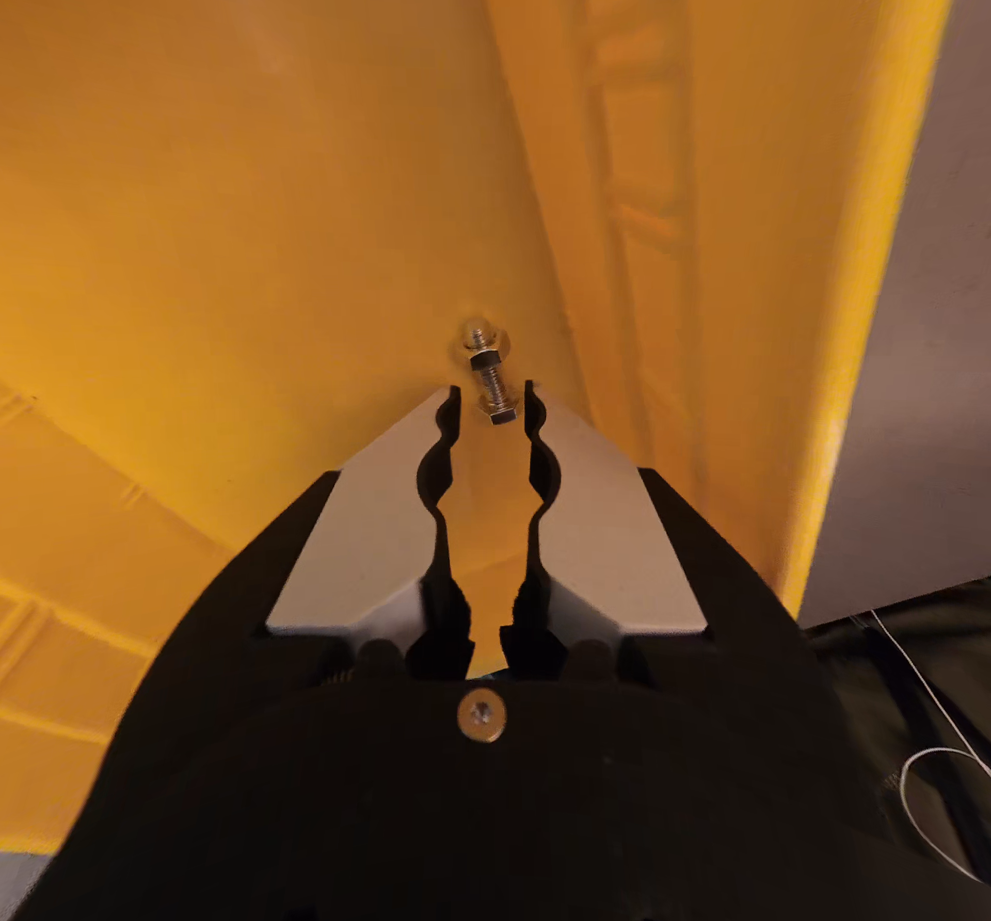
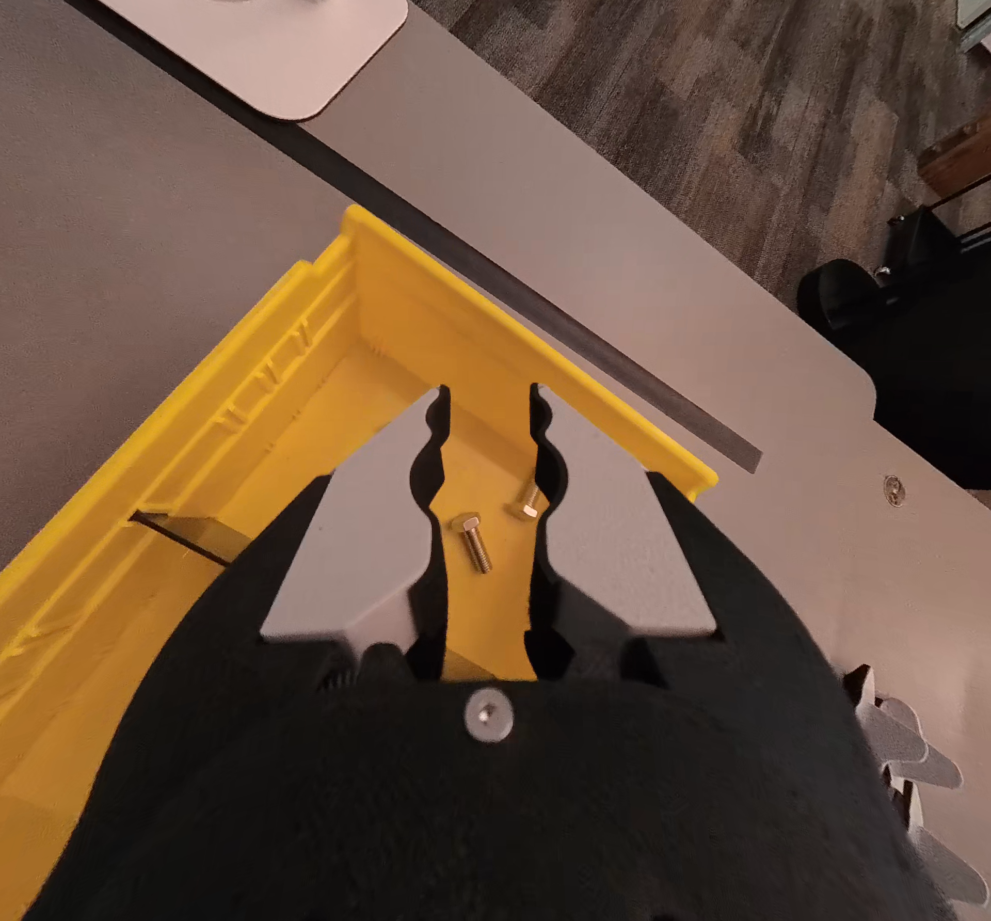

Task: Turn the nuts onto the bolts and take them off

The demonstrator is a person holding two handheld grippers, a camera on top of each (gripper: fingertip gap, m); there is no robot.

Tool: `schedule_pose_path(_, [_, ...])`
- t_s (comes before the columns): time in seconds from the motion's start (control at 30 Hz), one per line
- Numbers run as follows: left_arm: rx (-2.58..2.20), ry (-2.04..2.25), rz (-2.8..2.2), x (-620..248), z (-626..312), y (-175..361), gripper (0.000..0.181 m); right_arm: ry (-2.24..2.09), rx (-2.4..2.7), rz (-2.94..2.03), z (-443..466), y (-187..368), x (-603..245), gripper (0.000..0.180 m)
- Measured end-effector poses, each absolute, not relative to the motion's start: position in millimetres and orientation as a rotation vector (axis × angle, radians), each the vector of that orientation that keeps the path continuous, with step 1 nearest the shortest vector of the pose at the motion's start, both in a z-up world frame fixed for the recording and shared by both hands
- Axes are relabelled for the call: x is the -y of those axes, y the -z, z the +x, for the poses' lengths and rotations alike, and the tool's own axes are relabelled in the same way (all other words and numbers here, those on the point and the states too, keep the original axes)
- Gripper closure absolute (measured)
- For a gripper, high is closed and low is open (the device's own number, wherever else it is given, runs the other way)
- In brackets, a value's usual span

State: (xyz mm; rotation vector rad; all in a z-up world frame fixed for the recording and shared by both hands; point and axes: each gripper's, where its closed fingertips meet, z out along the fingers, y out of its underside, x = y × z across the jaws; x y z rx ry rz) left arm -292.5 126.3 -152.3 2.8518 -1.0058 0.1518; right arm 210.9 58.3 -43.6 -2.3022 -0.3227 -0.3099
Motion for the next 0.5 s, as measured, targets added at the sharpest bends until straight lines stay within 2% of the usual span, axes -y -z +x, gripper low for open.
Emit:
schedule_pose_path(0.23, [0.922,-0.137,2.851,-128.1,-292.4,160.5,0.173,0.303,0.363,-2.323,207.2,48.4,-57.1,0.151])
schedule_pose_path(0.5, [0.999,-0.107,2.832,-129.4,-295.0,160.3,0.174,0.296,0.371,-2.335,208.7,50.8,-55.2,0.151])
